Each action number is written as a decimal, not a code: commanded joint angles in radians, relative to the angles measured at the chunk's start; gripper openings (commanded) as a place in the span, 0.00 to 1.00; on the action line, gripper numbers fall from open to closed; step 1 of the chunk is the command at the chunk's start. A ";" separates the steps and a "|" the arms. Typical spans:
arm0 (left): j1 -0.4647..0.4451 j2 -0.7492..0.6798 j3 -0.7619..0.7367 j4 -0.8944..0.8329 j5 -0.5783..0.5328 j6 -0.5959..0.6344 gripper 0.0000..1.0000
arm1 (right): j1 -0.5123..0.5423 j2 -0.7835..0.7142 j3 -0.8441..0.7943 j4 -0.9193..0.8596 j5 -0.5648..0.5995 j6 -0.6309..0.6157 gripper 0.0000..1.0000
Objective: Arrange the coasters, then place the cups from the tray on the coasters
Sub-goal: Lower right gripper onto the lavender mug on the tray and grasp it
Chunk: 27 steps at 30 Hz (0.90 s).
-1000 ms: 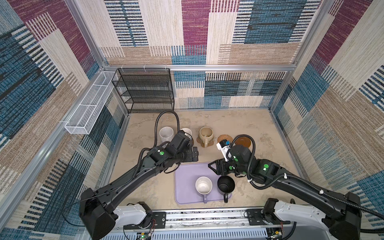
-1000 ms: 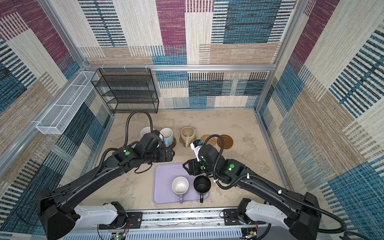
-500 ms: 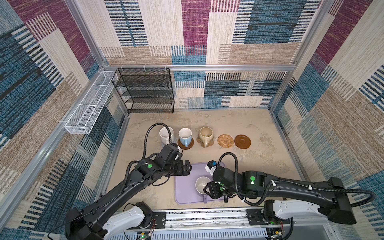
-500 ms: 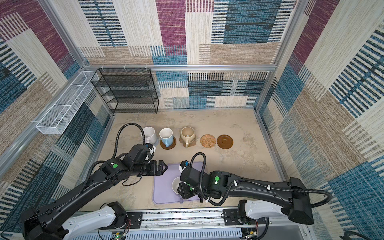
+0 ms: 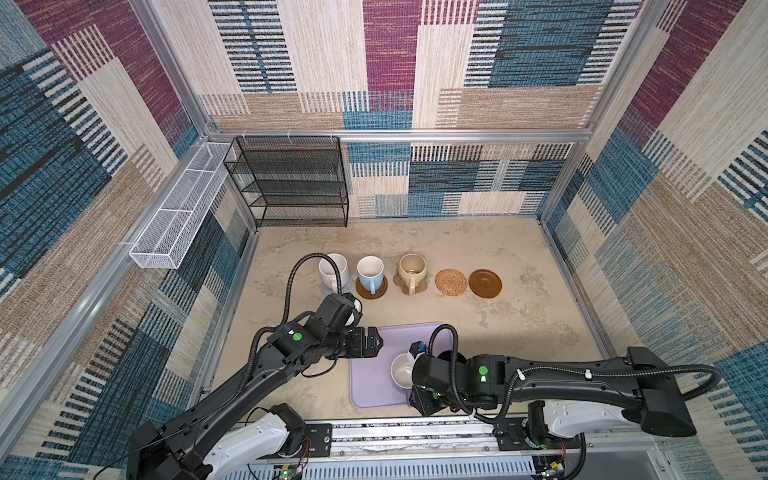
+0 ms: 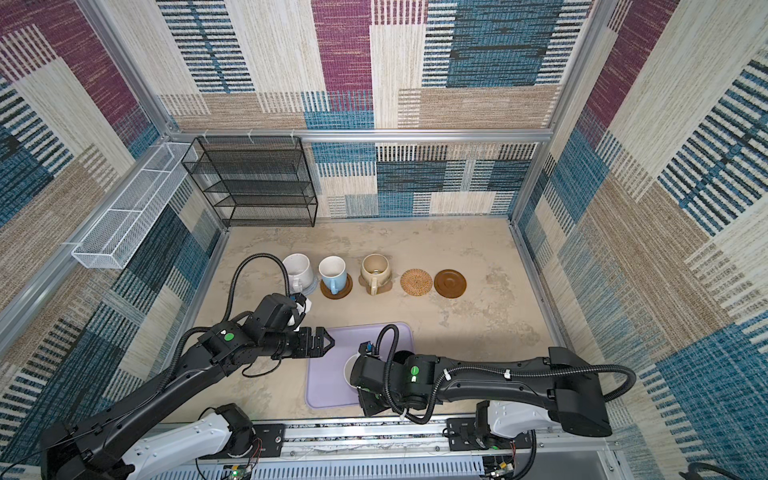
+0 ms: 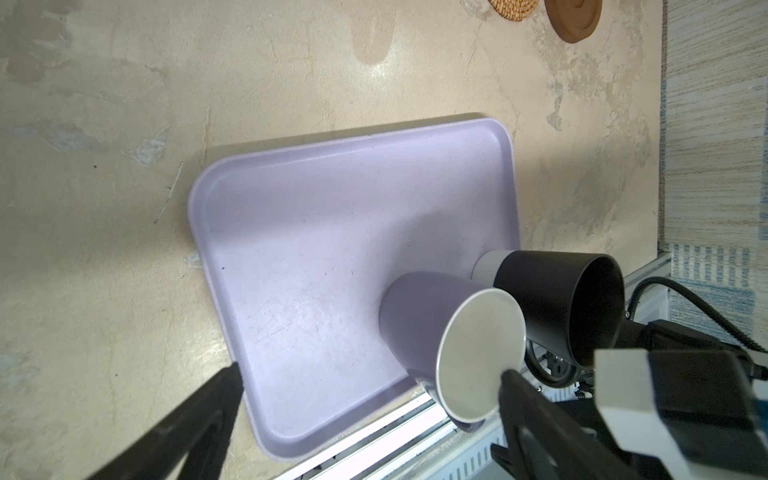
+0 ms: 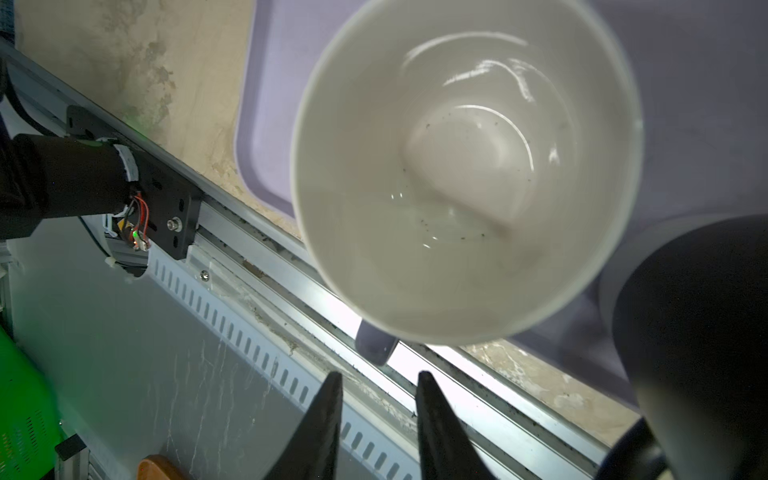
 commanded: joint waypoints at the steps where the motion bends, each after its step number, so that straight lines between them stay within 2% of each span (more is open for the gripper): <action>1: 0.003 -0.018 -0.024 0.052 0.047 -0.004 0.99 | 0.002 0.033 0.006 0.051 0.017 0.020 0.37; 6: 0.038 -0.052 -0.075 0.093 0.072 -0.023 0.99 | 0.002 0.086 0.013 0.078 0.046 0.020 0.38; 12: 0.051 -0.056 -0.101 0.103 0.081 -0.042 0.99 | -0.004 0.132 0.040 0.050 0.131 0.021 0.32; 18: 0.052 -0.073 -0.167 0.214 0.144 -0.096 0.99 | -0.046 0.175 0.066 0.043 0.181 -0.014 0.29; 21: 0.051 -0.092 -0.176 0.205 0.108 -0.101 0.99 | -0.056 0.200 0.079 0.056 0.206 -0.041 0.32; 27: 0.053 -0.124 -0.180 0.182 0.066 -0.090 0.99 | -0.061 0.231 0.094 0.104 0.251 -0.104 0.30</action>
